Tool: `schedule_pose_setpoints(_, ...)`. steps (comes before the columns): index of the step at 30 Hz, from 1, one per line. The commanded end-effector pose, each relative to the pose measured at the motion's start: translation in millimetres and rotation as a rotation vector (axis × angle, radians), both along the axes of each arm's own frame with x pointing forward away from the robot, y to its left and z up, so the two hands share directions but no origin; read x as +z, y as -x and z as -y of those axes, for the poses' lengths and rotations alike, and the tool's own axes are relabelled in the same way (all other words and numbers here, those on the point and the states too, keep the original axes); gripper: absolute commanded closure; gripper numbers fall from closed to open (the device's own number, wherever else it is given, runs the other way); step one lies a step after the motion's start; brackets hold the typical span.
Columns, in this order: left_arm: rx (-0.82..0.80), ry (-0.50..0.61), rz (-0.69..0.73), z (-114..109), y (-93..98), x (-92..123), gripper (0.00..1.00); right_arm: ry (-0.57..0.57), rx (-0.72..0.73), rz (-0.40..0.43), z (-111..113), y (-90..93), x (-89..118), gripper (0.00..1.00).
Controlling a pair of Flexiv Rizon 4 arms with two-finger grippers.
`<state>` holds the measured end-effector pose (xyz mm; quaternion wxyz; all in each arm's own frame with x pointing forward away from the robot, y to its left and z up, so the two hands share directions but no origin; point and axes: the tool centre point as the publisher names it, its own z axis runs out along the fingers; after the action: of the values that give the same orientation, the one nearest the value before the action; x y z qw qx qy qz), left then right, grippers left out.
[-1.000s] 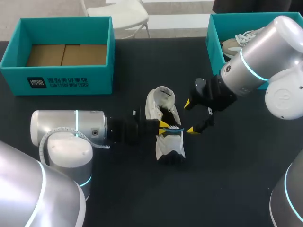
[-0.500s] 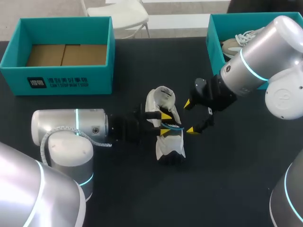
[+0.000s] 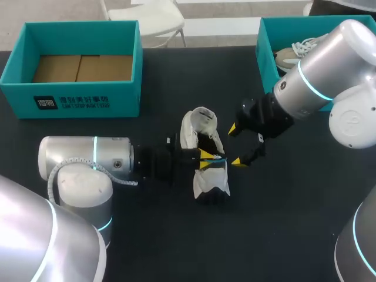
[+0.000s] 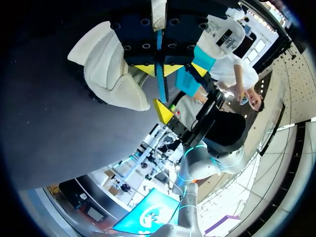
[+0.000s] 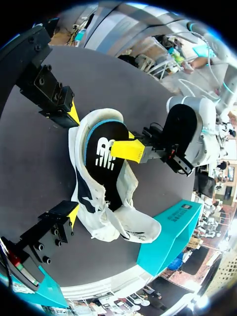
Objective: Take the shoe out of the shoebox, open the shoe tongue, remove and reinsert the insole, then place the shoe into the shoebox
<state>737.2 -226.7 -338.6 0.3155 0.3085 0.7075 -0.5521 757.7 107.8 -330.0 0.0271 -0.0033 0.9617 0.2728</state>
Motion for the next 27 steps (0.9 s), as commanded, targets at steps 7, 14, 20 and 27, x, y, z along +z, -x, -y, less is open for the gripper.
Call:
schedule_pose_setpoints(7,0.01,-0.041,0.007,-2,-15.7,-16,1.0,0.001,-0.001,0.001,-1,0.4,-1,0.0)
schedule_pose_setpoints(14,0.009,-0.019,0.009,-6,-9.4,-1,0.58,0.001,-0.001,0.001,-1,0.4,-1,0.0)
schedule_pose_setpoints(20,-0.004,0.009,0.019,-10,-5.3,15,0.41,0.001,-0.001,0.001,-1,0.4,-1,0.0)
schedule_pose_setpoints(27,-0.017,0.035,0.03,-10,0.6,27,0.41,0.001,-0.001,0.001,-1,0.4,-1,0.0)
